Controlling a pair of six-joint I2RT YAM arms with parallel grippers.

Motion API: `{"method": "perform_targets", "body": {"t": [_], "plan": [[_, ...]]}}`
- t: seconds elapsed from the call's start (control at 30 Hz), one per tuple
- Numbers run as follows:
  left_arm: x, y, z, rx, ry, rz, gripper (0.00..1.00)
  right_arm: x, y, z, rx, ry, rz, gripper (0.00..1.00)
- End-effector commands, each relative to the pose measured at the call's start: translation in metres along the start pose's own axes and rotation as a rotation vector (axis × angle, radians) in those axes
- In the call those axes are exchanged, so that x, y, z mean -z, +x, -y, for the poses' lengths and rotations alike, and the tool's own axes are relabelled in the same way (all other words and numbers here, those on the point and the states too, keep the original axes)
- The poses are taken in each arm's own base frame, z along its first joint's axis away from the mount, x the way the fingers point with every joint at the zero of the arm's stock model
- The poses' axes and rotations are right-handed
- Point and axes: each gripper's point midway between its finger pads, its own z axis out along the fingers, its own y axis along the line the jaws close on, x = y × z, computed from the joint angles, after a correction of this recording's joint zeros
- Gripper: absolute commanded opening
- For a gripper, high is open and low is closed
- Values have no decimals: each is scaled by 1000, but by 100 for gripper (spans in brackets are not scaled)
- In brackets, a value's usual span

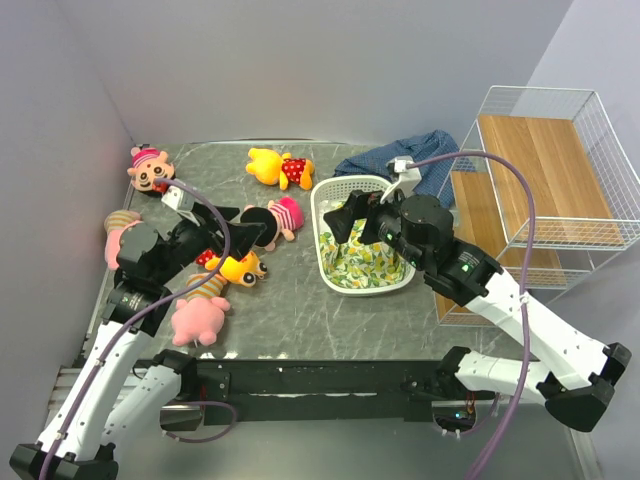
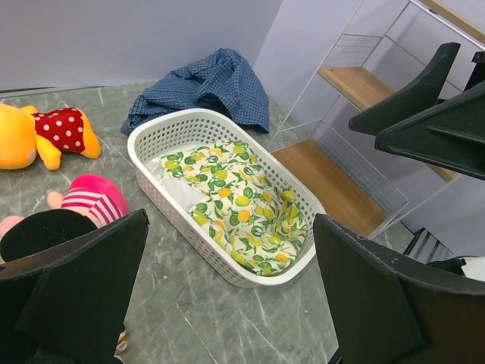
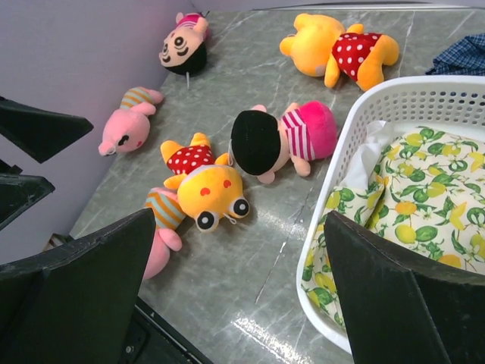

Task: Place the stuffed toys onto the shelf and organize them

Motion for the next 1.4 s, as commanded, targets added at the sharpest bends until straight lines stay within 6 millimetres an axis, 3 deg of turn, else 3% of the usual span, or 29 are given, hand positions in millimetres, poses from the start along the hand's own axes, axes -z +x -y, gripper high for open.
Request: {"method": "perform_targets", "body": {"t": [0.0,0.37,0.47,0.53,0.57,0.63,0.73,1.0,1.2,1.37], "plan": [[1,-13,2,-47,-3,47,97,4,-22,-8,-33,-13,70,100],[-3,-9,-25,0,-143,38,96,9,-18,2,-59,19,82,100],[1,-10,-51,87,-305,69,96,12,-18,2,-75,15,89,100],[11,-14,-89,176,-536,121,96,13,-17,2,-88,14,87,100],[23,3,-108,215,-670,73,96,15,-19,1,-93,9,92,100],[38,4,-137,270,-883,98,96,16,-15,2,-94,11,79,100],[58,19,-159,312,-1078,64,96,18,-9,2,-89,-14,80,100],[99,59,-178,428,-1327,53,96,28,-6,-7,-80,-106,108,100],[132,126,-183,666,-1500,73,99,27,3,-4,-67,-107,89,100],[157,160,-188,683,-1665,-1,98,25,7,-5,-63,-108,72,100]]}}
